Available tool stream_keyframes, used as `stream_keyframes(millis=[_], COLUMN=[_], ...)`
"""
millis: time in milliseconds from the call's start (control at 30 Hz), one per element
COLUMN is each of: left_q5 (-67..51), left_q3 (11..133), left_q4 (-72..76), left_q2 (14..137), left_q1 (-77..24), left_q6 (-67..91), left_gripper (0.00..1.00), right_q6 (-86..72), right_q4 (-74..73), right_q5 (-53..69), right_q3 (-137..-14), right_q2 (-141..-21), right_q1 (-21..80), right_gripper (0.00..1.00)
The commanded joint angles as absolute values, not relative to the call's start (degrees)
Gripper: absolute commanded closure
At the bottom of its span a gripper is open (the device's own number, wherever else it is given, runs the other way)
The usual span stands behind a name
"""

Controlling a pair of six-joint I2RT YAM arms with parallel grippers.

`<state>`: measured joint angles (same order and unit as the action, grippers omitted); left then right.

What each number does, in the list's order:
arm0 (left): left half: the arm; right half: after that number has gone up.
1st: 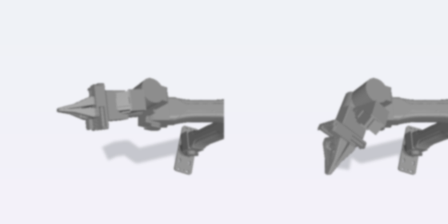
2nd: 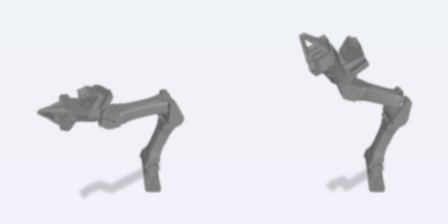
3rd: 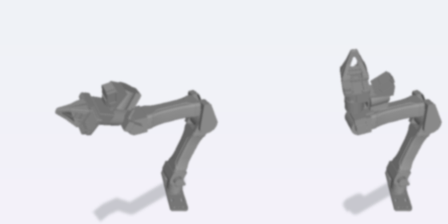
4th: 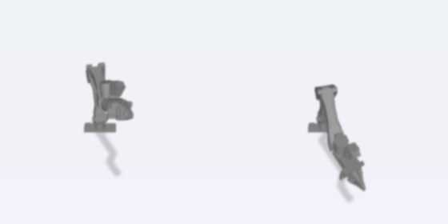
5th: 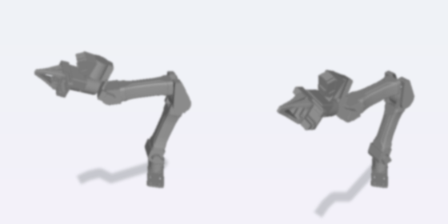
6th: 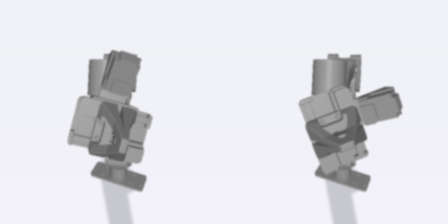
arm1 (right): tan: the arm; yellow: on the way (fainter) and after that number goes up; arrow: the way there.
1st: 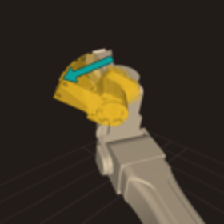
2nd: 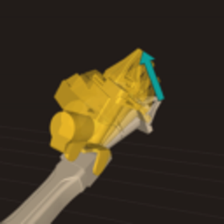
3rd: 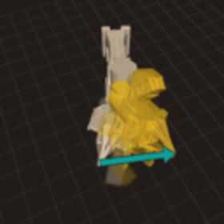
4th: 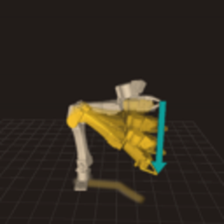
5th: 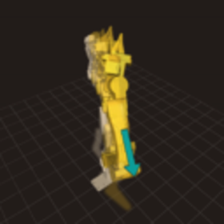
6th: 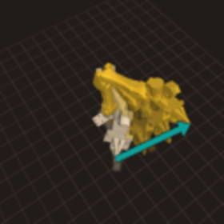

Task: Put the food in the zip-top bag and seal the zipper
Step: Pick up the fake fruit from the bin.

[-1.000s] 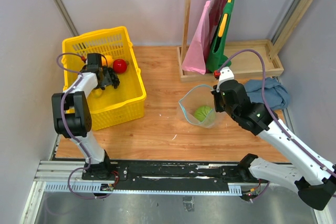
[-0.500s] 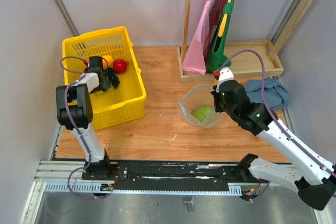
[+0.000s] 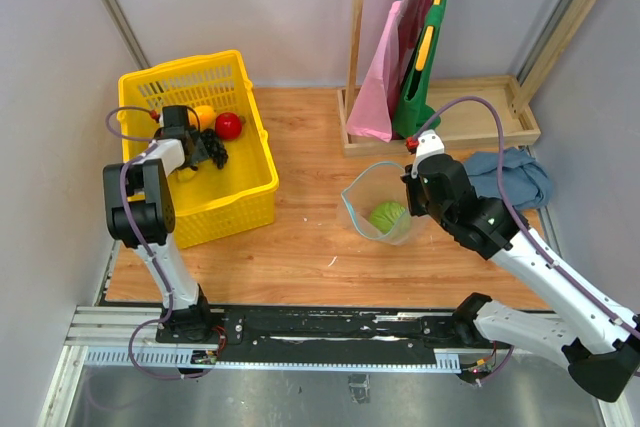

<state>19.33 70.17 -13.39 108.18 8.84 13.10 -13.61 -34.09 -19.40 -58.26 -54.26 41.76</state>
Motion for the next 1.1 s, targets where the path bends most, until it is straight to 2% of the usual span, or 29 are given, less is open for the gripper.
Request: stream_keyframes(millis=[0, 133, 400, 467, 800, 1067], left_q5=[18.57, 15.84, 12.83, 11.65, 3.97, -2.04], left_q3=[70.57, 70.80, 70.00, 69.82, 70.73, 67.62], left_q4=[-9.23, -8.27, -8.76, -9.72, -16.75, -19.30], left_q2=[110.15, 111.29, 106.76, 104.95, 97.88, 85.34], left_q1=[10.34, 10.46, 10.46, 10.53, 10.32, 9.67], left_q6=[12.74, 11.65, 11.00, 11.49, 14.85, 16.25], left_gripper=[0.21, 0.27, 0.58, 0.63, 0.81, 0.88], right_q6=[-13.36, -13.44, -13.30, -13.33, -13.64, -13.89], right_q4=[-33.64, -33.66, -33.79, -33.72, -33.79, -33.79], right_q5=[-18.36, -18.16, -17.94, -17.92, -16.92, -16.08], right_q3=[-57.37, -57.31, -57.29, -57.28, -57.56, -57.66], right_q2=[-53.77, -54.05, -53.82, -53.58, -52.38, -52.38], right_q1=[41.57, 41.49, 41.49, 41.56, 41.54, 41.57], right_gripper=[0.99, 1.00, 0.99, 0.99, 0.99, 0.99])
